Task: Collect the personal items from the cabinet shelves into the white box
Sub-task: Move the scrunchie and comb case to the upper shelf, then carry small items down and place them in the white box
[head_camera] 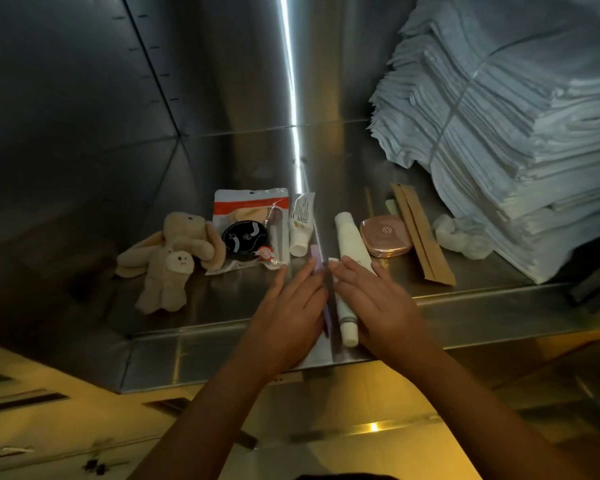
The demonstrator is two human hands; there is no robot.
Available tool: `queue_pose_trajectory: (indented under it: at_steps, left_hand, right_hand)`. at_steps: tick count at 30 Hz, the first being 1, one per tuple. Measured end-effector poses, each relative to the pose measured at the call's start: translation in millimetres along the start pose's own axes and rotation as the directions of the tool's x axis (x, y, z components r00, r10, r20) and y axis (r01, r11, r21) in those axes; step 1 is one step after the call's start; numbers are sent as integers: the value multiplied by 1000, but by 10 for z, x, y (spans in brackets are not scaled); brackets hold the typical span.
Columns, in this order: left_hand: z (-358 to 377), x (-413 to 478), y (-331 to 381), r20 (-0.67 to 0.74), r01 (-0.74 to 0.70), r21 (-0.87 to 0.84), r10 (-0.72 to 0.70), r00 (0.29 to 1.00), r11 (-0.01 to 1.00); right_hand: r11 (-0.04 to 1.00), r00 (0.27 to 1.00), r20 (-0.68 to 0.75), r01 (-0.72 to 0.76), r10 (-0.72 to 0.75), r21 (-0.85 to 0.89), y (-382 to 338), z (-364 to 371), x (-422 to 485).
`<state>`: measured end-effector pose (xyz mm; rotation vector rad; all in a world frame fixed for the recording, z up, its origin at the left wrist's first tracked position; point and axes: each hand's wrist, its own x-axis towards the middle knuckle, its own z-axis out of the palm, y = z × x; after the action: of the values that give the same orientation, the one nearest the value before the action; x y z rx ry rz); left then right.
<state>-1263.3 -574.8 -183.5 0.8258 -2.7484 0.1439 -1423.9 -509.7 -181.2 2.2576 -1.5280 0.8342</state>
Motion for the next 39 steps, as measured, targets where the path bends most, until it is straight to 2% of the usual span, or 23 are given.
queue_pose_trajectory:
  at_steps: [3, 11, 20, 26, 29, 33, 39]
  left_hand:
    - [34, 66, -8, -17, -62, 32, 62, 998, 998]
    - [-68, 155, 74, -98, -58, -53, 52, 994, 997]
    - [-249, -60, 342, -215, 48, 29, -41, 976, 998]
    - [-296, -352, 505, -230, 215, 36, -202, 952, 976]
    - [-335, -574, 570, -255, 316, 19, -301, 919, 949]
    - [-442, -936, 703, -293, 473, 26, -445, 846, 881]
    - [-684, -1637, 911, -340, 652, 39, -603, 722, 757]
  right_hand:
    - [1000, 1000, -24, -6, 6, 5, 26, -54, 4]
    - [998, 999, -2, -52, 52, -38, 101, -192, -6]
    - [998, 991, 116, -61, 64, -33, 123, -307, -96]
    - [998, 980, 195, 18, -28, 56, -24, -337, -109]
    - [986, 972, 185, 124, -144, 113, -128, -328, -65]
    - [953, 948, 167, 239, -270, 184, -380, -281, 22]
    - [860, 876, 135, 407, -463, 307, -1032, -171, 78]
